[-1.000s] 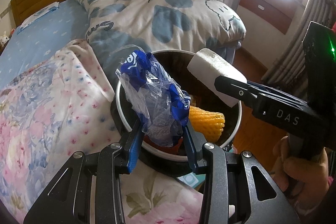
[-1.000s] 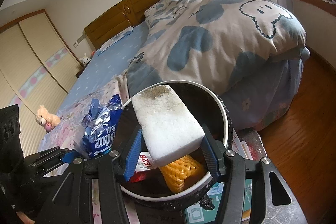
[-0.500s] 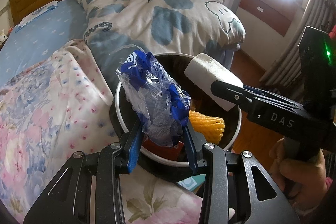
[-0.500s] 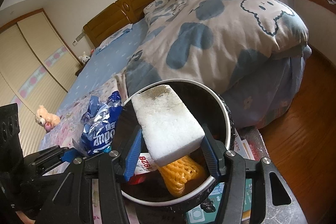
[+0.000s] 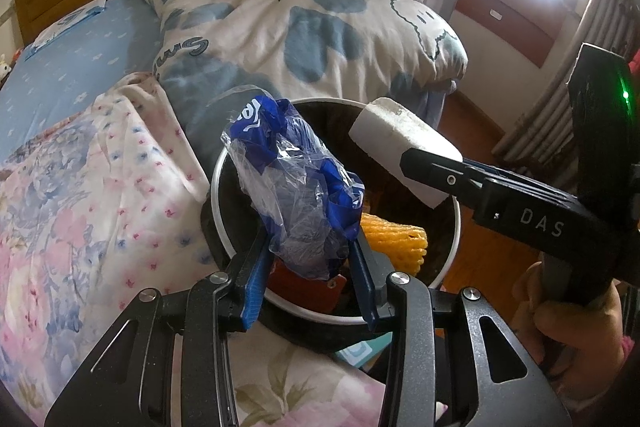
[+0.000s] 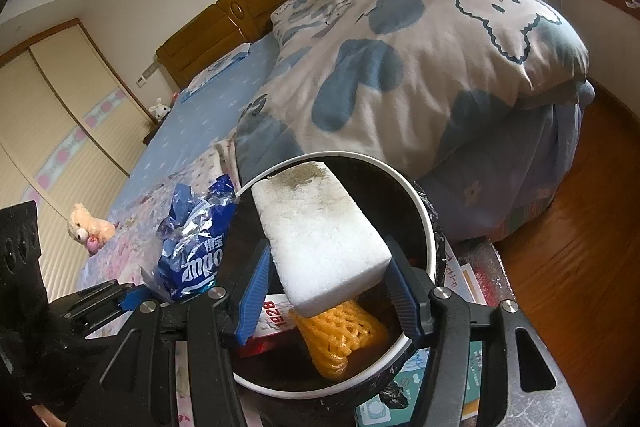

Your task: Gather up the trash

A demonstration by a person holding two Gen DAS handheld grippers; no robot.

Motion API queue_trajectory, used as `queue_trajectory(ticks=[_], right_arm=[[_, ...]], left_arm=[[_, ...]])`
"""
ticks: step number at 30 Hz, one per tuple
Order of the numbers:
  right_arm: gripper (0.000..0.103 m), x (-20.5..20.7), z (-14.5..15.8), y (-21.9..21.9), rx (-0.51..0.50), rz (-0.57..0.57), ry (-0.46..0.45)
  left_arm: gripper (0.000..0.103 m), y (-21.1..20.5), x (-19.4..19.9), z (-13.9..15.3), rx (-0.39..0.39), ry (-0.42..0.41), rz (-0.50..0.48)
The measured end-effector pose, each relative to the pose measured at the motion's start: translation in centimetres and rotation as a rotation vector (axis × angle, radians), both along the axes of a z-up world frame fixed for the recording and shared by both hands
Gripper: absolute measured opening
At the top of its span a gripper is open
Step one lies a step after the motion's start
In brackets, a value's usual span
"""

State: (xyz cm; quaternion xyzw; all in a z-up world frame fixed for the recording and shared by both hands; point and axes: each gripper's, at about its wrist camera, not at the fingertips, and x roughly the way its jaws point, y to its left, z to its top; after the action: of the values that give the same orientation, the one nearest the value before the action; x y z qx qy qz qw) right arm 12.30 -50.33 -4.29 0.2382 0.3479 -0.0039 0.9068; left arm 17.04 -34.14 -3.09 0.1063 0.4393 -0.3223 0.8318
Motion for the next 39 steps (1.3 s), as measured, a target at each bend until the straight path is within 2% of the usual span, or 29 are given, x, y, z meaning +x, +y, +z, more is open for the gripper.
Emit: queue_trajectory(ticks=[7, 11, 14, 19, 26, 33, 39], right_arm=[[0.058, 0.3, -0.1, -0.2, 0.022, 0.002, 0.004], [0.061, 0.5, -0.2, -0.5, 0.046, -0.002, 0.011], [0.069, 0.4, -0.2, -0.7, 0.062, -0.009, 0.011], [0.07, -0.1, 0.0, -0.6, 0.068, -0.019, 0.002], [0.071, -2.6, 1.0, 1.2, 0.061, -0.021, -0.036], [0.082, -6.1, 2.4, 5.5, 0.017, 0.012, -0.09], [0.088, -8.7, 2.9, 9.6, 0.003, 0.043, -0.155]], left_arm=[[0.039, 0.0, 0.0, -0.1, 0.004, 0.001, -0.001], [0.055, 0.1, 0.1, -0.1, 0.007, -0.001, 0.001], [0.065, 0.5, -0.1, 0.3, -0.002, -0.012, 0.011], [0.067, 2.1, -0.7, 0.7, -0.017, -0.028, 0.037], [0.067, 7.1, -3.5, 0.9, -0.083, -0.038, 0.142], [0.074, 13.3, -7.9, 0.8, -0.115, -0.095, 0.268], [0.075, 18.5, -9.6, 0.7, -0.134, -0.086, 0.377]])
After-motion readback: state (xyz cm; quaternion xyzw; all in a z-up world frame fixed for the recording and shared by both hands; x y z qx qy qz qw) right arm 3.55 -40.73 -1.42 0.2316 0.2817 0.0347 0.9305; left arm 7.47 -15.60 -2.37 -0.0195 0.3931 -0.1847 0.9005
